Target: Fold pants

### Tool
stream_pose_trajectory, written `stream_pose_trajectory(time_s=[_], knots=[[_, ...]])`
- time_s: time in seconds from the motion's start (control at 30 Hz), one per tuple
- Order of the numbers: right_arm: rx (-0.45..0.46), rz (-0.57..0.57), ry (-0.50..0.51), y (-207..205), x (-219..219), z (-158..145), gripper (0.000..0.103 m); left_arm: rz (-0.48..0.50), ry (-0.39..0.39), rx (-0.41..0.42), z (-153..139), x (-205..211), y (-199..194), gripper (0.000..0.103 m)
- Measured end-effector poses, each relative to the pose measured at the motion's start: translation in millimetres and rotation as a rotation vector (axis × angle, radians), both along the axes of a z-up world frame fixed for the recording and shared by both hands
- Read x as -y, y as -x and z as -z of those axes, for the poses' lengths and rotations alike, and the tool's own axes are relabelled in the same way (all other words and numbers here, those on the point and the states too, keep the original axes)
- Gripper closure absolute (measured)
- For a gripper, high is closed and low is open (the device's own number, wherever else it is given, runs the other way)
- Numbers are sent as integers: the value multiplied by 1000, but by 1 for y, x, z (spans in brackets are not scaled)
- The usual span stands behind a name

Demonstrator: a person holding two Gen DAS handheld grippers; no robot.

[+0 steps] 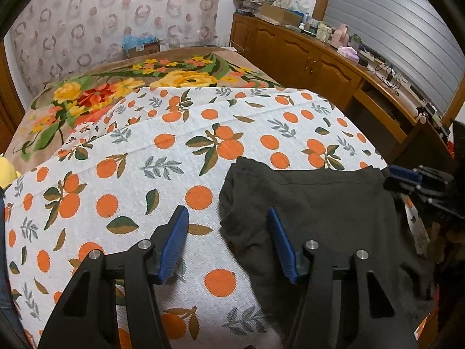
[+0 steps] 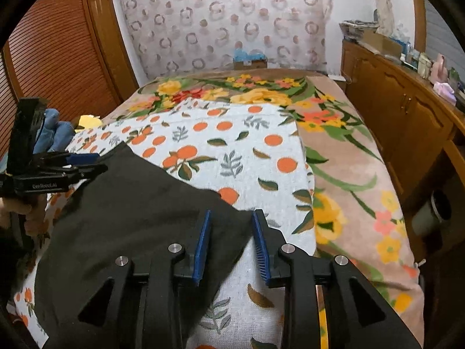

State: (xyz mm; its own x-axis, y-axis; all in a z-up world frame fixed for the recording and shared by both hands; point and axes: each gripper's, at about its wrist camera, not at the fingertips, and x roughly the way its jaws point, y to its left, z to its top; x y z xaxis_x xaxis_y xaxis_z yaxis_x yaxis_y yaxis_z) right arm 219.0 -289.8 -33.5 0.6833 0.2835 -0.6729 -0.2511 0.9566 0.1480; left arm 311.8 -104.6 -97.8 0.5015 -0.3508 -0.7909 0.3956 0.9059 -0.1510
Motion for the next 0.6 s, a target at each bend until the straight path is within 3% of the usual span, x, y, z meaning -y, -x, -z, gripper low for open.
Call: stream_pose_trajectory(time_s=[0.13,0.33,0.37,0.4,0.43,0.6], knots=[[-22,-5,-2,-5,0,2,73,14,23,-9,-1,2,0,57],[-24,-7,-4,-8,1,0,73,44,26,4,-3,8,4,91],[-20,-10,-1,-7,0,0,77,46,25,13,-4,8,6,94],[-15,-13,1,-7,-2,1,90,44,24,24,-6,8,9,95],[-10,-25,-4,-6,-3,0,94,38,25,39,-9,7,11,95],[88,-36,-17,9,-5,-15,98,13,64,103,-32,-9,20,95]])
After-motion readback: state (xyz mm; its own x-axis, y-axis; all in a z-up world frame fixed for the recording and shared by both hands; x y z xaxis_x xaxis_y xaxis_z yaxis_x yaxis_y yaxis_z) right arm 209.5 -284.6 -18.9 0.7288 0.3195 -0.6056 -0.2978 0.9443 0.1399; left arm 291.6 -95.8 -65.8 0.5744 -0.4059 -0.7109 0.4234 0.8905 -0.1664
